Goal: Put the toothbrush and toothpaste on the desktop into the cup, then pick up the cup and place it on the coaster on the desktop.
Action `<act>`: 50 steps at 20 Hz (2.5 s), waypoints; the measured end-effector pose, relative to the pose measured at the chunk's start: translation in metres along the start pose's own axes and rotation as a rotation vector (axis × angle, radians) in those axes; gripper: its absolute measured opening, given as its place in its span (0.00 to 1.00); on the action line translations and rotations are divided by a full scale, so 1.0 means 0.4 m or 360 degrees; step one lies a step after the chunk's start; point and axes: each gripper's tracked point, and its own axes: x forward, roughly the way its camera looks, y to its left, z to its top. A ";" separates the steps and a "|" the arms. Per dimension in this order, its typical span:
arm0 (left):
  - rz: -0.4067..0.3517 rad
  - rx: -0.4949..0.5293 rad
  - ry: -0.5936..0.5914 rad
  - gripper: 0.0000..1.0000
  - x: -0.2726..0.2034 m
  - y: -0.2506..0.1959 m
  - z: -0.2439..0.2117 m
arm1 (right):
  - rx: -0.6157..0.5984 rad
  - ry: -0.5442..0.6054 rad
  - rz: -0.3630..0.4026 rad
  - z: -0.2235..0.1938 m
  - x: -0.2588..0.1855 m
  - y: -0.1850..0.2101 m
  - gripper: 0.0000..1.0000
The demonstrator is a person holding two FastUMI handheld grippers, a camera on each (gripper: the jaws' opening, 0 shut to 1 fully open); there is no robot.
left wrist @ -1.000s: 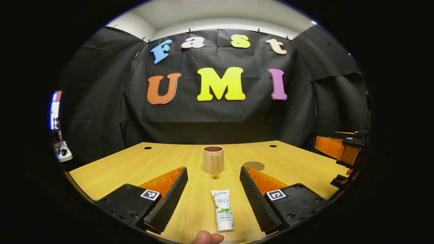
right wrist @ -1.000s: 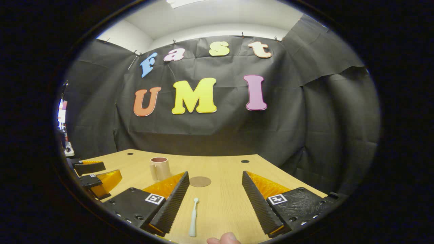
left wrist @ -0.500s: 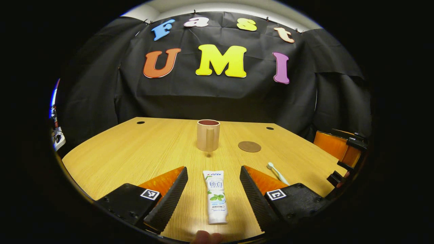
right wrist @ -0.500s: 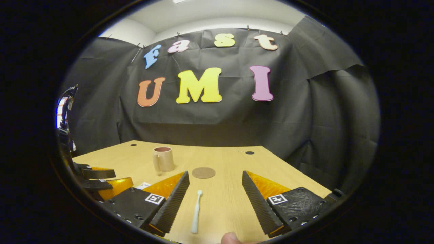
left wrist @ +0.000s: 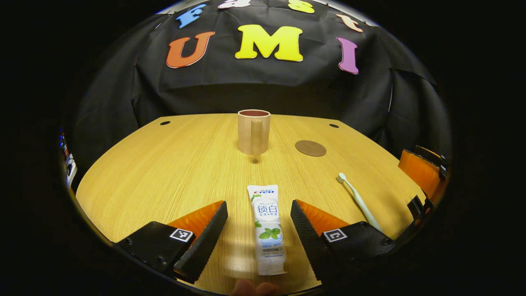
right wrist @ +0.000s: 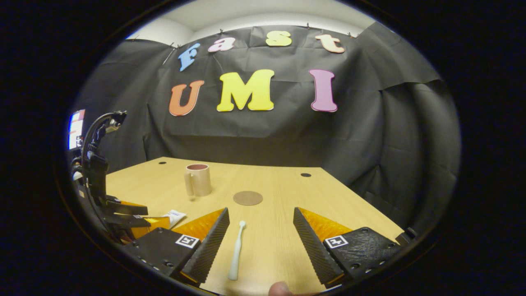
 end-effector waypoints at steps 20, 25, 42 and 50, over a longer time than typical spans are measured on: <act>0.0062 0.0116 0.0277 0.77 0.048 0.007 -0.004 | -0.0002 0.0574 0.0166 -0.190 0.104 0.090 0.98; 0.0070 0.0098 0.0301 0.48 0.042 0.011 -0.002 | 0.0048 0.0675 0.0160 -0.199 0.126 0.105 0.94; 0.0097 0.0008 0.0115 0.39 -0.013 0.074 0.113 | 0.0154 0.0761 0.0155 -0.229 0.180 0.144 0.11; 0.0049 0.0006 -0.0072 0.39 -0.041 0.074 0.216 | 0.0229 0.0760 0.0226 -0.229 0.175 0.154 0.02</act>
